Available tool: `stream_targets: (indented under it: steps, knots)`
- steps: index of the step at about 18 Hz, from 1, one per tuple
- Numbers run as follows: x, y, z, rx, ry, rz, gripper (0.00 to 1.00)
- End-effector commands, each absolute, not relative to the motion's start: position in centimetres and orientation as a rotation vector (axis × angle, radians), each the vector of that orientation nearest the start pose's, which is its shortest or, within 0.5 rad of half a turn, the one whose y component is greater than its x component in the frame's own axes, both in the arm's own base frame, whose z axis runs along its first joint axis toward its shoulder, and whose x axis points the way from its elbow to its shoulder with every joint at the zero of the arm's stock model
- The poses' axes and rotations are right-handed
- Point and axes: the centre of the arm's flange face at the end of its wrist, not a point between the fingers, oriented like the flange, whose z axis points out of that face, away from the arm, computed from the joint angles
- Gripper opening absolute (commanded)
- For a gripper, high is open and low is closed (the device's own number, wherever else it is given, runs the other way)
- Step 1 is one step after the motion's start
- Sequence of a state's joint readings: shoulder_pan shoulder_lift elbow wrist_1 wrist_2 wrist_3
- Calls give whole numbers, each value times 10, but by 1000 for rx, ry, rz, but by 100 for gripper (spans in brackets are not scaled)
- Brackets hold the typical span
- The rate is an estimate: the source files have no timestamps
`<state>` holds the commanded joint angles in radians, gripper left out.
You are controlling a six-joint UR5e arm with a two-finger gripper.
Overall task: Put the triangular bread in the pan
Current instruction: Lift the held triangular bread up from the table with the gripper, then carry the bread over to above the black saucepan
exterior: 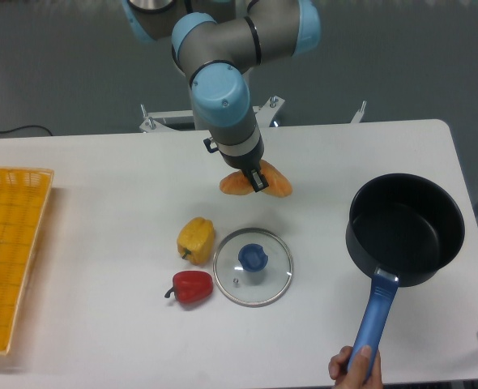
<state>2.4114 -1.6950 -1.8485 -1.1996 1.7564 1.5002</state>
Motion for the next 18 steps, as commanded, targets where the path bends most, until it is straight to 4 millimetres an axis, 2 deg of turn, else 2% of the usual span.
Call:
stream_targets:
  steps: [5, 14, 18]
  knots:
    - [-306, 421, 336, -3146, 1061, 61, 4]
    - [-315, 397, 365, -3137, 964, 67, 4]
    - [-315, 398, 382, -3117, 948, 76, 4]
